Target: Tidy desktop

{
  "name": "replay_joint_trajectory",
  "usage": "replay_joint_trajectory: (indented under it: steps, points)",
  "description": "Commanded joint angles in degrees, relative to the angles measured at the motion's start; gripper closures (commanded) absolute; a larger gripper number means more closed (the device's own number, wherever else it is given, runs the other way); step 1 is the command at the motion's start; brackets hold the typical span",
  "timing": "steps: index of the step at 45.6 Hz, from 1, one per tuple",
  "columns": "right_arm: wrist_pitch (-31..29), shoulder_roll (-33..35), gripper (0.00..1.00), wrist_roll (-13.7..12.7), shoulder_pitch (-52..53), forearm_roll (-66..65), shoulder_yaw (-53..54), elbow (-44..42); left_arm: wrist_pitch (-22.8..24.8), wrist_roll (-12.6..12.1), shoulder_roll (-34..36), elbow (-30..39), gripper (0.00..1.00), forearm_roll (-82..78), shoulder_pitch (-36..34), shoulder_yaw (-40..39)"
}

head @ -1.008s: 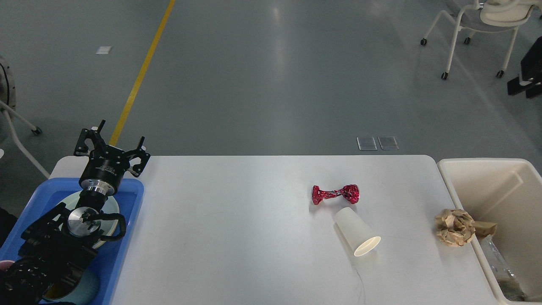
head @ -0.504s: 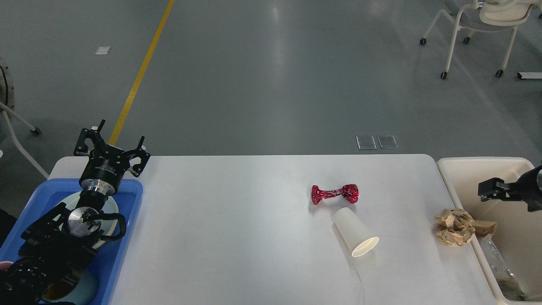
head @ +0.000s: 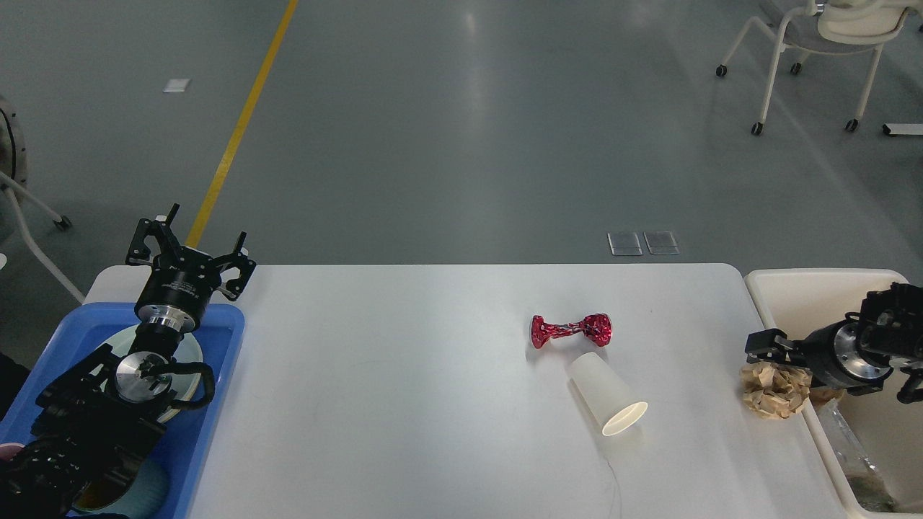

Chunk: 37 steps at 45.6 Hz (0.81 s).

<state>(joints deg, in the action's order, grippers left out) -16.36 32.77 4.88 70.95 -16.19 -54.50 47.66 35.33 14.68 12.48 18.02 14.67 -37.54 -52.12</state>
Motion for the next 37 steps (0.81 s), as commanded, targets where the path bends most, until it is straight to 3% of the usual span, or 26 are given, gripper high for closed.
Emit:
replay_joint_trajectory:
  steps: [1,10,17,34,36,37]
  points:
    - [2.21,-1.74,0.00,-0.04,-2.22,1.42,0.62,-2.48,0.00,0.00,0.00,0.00,0.01,-0.08,0.01,0.00]
    - [4.41,-2.27,0.00,-0.04,-5.56,1.87,0.80,-4.15,0.00,0.00,0.00,0.00,0.01,0.01,0.01,0.00]
    - [5.64,-5.78,0.00,-0.04,-13.11,1.87,0.88,-14.16,0.00,0.00,0.00,0.00,0.01,0.01,0.01,0.00]
    - [6.08,-6.57,0.00,-0.04,-16.28,1.87,5.45,-14.96,0.00,0.00,0.00,0.00,0.01,-0.08,0.01,0.00]
    - [6.52,-6.57,0.06,-0.04,-16.46,1.87,5.45,-14.87,0.00,0.00,0.00,0.00,0.01,0.01,0.10,0.00]
    - [6.61,-6.57,0.15,-0.04,-16.46,1.87,5.45,-14.87,0.00,0.00,0.00,0.00,0.01,0.01,0.01,0.00]
